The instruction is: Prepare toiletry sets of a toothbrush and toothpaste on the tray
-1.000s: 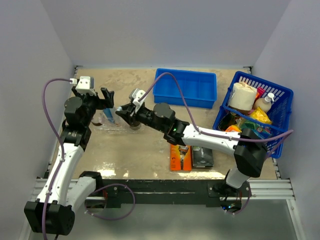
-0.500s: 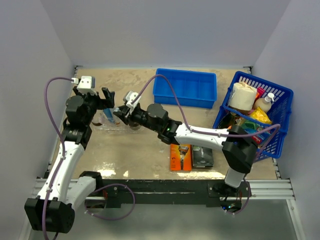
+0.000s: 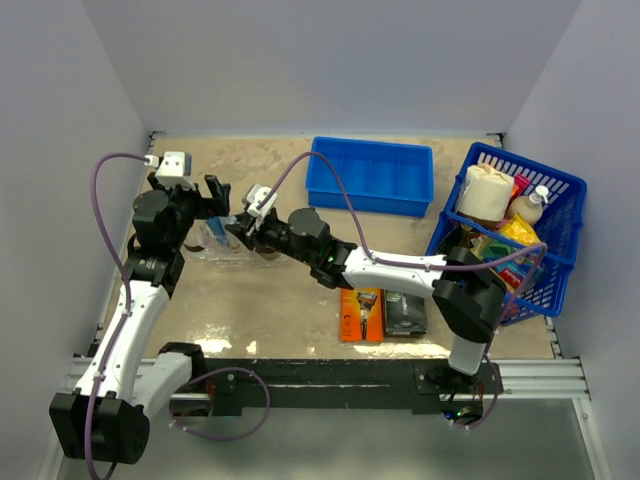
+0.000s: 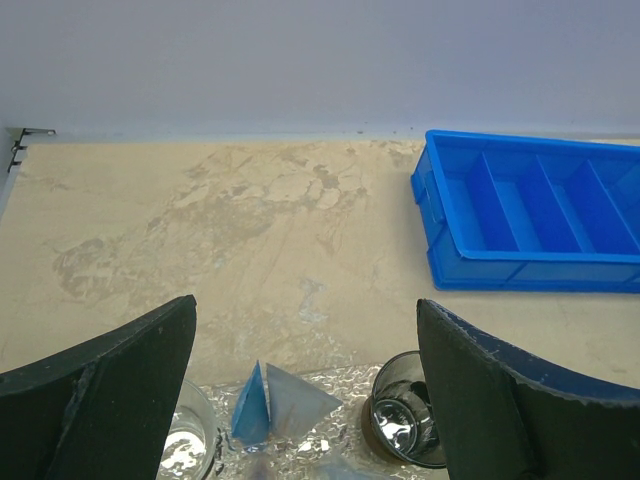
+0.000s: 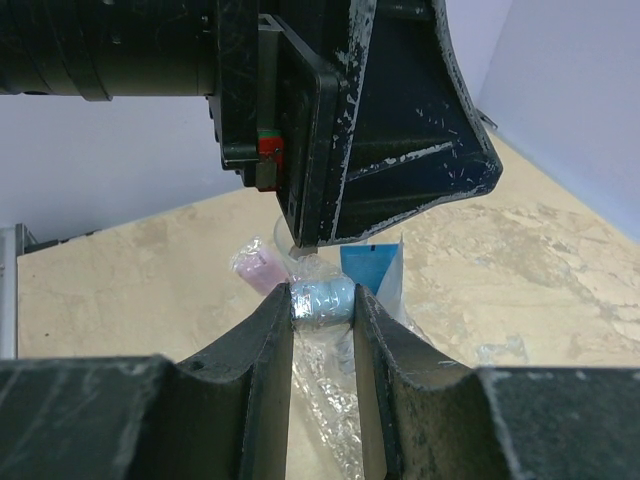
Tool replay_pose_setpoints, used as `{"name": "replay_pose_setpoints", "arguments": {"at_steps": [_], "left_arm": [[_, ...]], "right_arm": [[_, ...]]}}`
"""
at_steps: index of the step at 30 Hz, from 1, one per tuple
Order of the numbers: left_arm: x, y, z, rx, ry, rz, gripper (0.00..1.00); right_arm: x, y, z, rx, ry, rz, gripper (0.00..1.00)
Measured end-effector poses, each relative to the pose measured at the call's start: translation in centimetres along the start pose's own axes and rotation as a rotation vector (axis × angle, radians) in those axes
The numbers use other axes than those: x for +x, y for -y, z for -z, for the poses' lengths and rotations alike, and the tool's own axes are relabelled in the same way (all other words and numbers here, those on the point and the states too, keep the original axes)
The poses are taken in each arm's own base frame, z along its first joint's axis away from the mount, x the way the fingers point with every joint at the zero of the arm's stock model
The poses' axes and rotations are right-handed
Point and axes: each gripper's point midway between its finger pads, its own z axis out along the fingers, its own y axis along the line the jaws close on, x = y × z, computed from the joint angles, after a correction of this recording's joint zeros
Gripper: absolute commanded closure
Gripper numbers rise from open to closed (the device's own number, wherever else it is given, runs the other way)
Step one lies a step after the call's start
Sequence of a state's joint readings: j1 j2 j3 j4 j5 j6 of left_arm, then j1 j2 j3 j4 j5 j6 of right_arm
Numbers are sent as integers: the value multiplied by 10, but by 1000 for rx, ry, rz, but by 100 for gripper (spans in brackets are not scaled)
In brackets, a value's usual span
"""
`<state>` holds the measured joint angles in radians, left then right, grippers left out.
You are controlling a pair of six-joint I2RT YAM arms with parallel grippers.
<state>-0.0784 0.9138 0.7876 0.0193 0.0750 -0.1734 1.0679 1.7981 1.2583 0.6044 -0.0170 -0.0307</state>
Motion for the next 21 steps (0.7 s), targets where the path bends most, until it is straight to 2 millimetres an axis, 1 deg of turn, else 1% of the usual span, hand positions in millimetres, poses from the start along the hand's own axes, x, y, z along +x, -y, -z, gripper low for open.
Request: {"name": "replay_pose_setpoints", "arguments": {"at_steps": [6, 9, 15, 21], "left_arm": [[0, 0, 0, 0, 0, 0, 5], [0, 0, 0, 0, -1, 0, 5], [1, 0, -1, 1, -5, 1, 5], [2, 0, -1, 2, -6, 1, 5]], "right_arm": [[3, -1, -3, -1, 9, -2, 96], [8, -1, -6, 0, 11, -4, 96], [25, -1, -10, 2, -14, -4, 96], [30, 0, -12, 8, -18, -4, 96]]}}
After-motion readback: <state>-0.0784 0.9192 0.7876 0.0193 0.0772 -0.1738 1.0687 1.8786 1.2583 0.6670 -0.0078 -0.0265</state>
